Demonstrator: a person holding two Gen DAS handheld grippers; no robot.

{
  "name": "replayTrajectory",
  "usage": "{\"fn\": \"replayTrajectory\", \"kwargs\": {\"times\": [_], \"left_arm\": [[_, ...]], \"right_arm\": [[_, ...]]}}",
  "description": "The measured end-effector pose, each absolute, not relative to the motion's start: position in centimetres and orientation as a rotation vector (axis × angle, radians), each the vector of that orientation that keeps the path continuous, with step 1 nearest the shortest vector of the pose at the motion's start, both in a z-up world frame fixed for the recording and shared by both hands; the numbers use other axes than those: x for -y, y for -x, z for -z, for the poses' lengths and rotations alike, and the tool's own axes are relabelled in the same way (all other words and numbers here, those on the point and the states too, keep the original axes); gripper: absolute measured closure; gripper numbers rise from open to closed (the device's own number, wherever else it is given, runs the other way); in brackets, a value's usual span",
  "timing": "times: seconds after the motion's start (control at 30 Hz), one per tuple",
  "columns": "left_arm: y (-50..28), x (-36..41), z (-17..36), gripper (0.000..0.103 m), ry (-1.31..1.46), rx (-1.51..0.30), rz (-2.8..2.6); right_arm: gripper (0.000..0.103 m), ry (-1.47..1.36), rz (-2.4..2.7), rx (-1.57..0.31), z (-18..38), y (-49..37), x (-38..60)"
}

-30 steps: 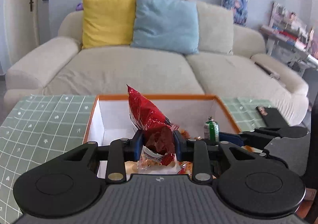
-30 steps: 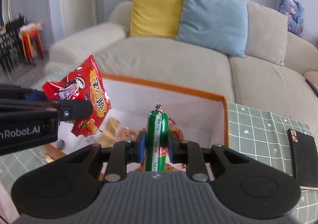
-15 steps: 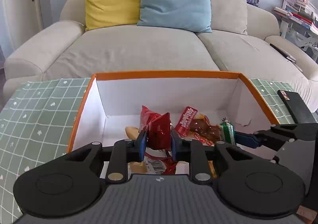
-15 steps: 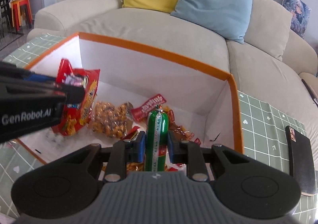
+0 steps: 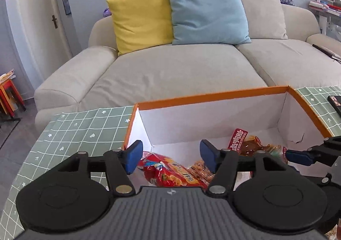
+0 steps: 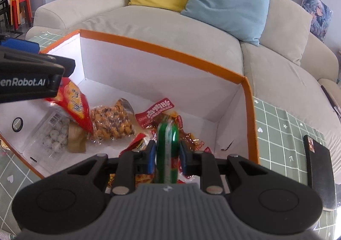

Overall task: Organize snacks
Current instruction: 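Lower both snacks into the orange box and open both tools, then withdraw both tools from the box toward the remaining snacks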

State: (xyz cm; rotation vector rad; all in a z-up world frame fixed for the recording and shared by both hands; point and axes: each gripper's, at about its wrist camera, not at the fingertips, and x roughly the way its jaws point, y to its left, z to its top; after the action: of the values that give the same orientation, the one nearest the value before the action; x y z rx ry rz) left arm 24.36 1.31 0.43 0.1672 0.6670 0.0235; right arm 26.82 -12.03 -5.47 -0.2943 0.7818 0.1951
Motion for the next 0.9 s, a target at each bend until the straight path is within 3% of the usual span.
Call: {"fn": "replayTrajectory", "kwargs": {"times": [0.23,0.53,0.9], "left_arm": [[-22.8,-1.2,-2.2,0.023,-0.159,-0.606,-0.005],[-18.5,-1.8,-5.1,0.023,-0.113,-0.494,0.005],[-13.0,-2.1,-6.5,0.025,-0.052,-0.455,0.044]], "right_arm": [[0.073,0.278,-0.209,-0.761,4.2,-26.2,12.1],[0.044,0.198,-0.216,-0.684,1.8,-22.8,13.0],[0.036,0.064,-0.208,-0.602,-0.3,-17.0,15.0]]}}
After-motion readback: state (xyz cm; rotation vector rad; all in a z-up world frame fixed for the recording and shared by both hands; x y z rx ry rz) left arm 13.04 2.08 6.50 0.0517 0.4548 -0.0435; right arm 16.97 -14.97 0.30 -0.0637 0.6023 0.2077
